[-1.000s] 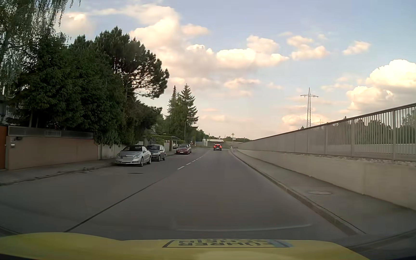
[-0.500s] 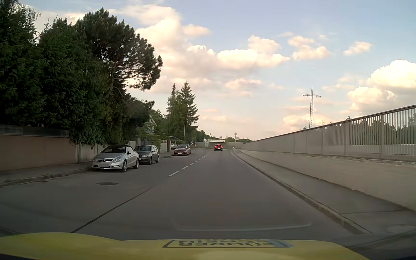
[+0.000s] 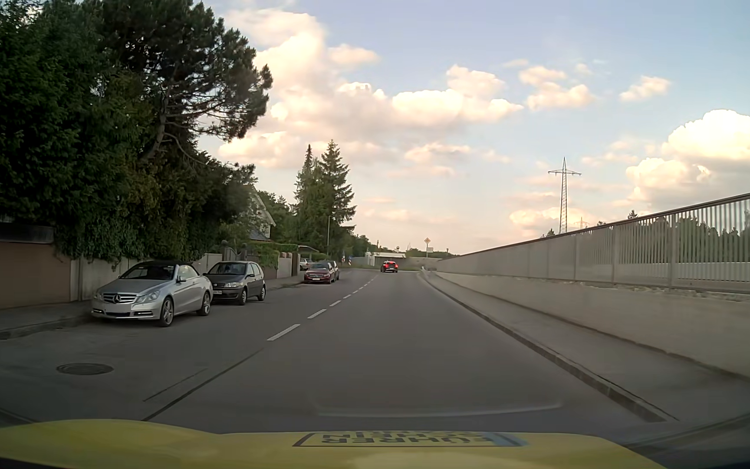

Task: Follow the waypoints while adhering to traffic rules and regulations

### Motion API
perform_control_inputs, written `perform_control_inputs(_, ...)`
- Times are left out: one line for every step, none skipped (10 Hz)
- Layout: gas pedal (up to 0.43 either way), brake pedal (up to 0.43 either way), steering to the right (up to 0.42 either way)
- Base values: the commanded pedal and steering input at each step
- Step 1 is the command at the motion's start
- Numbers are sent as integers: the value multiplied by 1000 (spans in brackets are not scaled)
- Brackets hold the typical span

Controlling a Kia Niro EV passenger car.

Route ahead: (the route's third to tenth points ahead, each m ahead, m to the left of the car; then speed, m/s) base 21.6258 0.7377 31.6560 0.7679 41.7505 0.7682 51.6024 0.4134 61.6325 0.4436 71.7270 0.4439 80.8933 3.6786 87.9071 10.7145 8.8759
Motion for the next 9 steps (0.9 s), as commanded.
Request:
perform_control_inputs(130, 0, 8)
perform_control_inputs(130, 0, 7)
perform_control_inputs(118, 0, 8)
perform_control_inputs(118, 0, 8)
perform_control_inputs(118, 0, 8)
perform_control_inputs(110, 0, 10)
perform_control_inputs(110, 0, 10)
perform_control_inputs(110, 0, 10)
perform_control_inputs(110, 0, 10)
